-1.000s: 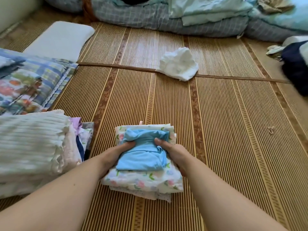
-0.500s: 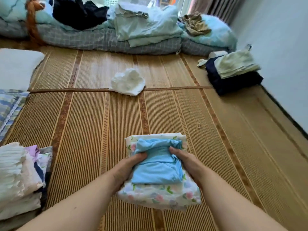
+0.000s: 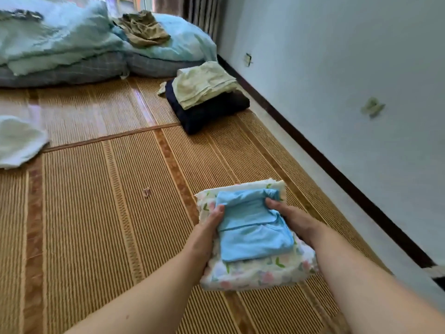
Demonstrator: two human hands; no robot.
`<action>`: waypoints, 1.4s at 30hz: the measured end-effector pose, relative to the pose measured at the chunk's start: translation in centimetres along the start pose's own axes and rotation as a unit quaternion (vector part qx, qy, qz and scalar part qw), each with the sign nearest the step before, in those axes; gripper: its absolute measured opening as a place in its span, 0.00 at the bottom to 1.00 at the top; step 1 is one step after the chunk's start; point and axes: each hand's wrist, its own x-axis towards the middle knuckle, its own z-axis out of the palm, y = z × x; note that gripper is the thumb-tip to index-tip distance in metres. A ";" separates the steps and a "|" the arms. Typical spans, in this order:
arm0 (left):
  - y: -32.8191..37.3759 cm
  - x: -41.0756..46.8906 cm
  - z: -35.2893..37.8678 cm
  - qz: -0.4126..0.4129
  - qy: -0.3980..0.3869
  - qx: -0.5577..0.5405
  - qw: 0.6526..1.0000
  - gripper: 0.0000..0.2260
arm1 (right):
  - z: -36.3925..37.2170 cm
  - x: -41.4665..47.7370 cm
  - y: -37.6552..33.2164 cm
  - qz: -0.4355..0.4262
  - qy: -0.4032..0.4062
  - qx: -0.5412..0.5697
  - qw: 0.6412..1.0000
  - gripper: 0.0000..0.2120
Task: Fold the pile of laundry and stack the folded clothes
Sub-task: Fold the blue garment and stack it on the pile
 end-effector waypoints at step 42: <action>4.3 -6.8 0.3 0.093 0.355 0.797 0.480 0.41 | 10.1 2.0 -2.5 -0.404 0.086 -0.745 0.524 0.50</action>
